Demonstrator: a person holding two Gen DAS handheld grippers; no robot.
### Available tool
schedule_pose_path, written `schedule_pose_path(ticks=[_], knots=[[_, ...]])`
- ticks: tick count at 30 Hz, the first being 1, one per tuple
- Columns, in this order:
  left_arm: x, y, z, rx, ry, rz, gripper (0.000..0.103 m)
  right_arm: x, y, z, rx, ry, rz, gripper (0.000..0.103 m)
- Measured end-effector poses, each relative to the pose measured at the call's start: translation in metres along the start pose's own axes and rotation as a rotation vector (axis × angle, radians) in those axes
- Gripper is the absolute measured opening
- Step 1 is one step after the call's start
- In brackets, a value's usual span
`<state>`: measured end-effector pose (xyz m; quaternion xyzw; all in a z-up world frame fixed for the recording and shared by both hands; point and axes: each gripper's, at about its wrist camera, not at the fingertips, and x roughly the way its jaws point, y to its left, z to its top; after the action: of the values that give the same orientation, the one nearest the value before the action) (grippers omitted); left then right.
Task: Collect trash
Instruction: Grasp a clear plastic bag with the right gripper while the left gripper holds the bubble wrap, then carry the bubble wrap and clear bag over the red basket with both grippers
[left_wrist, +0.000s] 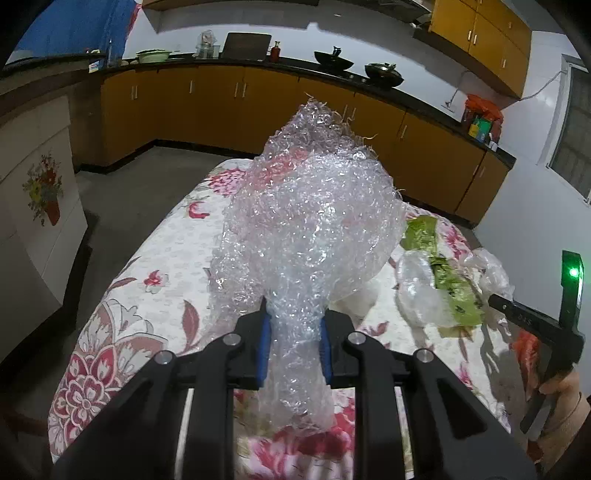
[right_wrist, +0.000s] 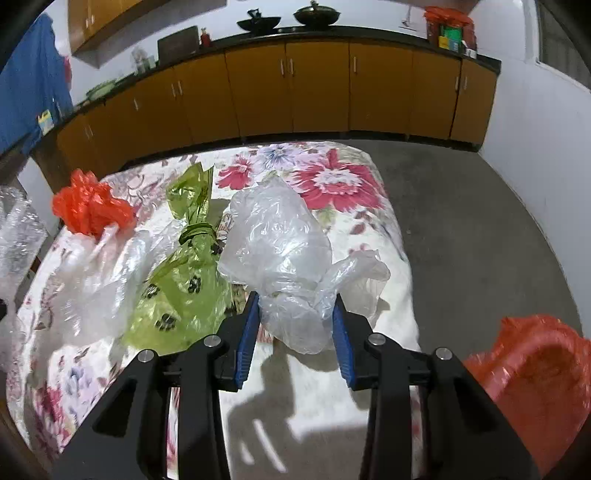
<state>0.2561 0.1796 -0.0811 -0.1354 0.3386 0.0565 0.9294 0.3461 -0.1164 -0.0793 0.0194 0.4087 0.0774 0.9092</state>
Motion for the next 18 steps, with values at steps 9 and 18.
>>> schedule_pose_path(ticks=[9, 18], knots=[[-0.019, -0.044, -0.006, 0.047, 0.004, -0.087, 0.022, -0.068, -0.029, -0.022, 0.072, -0.079, 0.009, 0.038], [-0.035, -0.102, -0.023, 0.119, 0.023, -0.186, 0.022, -0.129, -0.059, -0.052, 0.146, -0.147, -0.030, 0.038]])
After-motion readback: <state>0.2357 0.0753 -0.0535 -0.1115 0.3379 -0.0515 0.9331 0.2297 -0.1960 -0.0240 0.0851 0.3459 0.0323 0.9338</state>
